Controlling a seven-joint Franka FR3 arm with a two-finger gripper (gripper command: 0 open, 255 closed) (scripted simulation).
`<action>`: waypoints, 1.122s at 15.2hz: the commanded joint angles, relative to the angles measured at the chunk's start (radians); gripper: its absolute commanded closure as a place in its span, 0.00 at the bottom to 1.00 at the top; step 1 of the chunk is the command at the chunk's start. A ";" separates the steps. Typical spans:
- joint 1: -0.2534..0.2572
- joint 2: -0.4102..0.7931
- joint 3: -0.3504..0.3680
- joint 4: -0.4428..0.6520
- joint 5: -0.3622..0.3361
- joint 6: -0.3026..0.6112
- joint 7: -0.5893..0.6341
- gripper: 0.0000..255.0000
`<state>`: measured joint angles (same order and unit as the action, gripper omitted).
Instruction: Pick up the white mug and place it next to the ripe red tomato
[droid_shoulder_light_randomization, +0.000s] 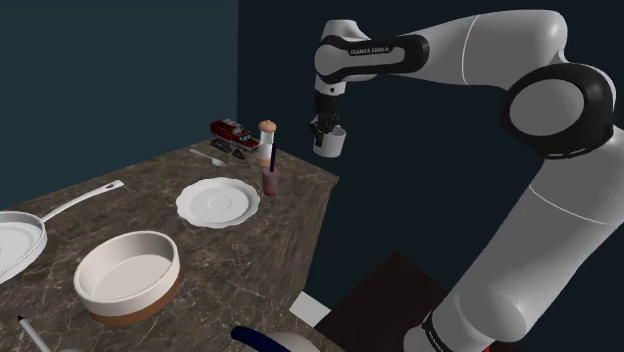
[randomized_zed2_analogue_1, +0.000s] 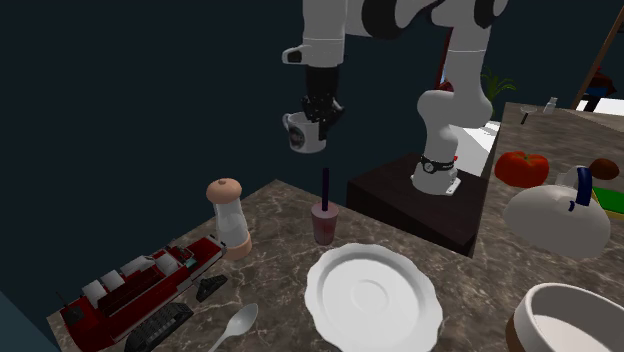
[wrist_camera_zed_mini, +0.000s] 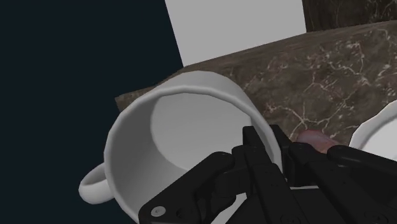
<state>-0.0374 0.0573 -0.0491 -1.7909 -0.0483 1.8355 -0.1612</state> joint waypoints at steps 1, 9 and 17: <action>0.008 -0.080 0.007 -0.096 -0.004 0.016 0.017 1.00; 0.043 -0.377 0.054 -0.412 -0.001 0.031 0.099 1.00; 0.090 -0.673 0.119 -0.654 0.042 -0.026 0.184 1.00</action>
<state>0.0470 -0.5780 0.0635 -2.4202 -0.0122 1.8224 0.0149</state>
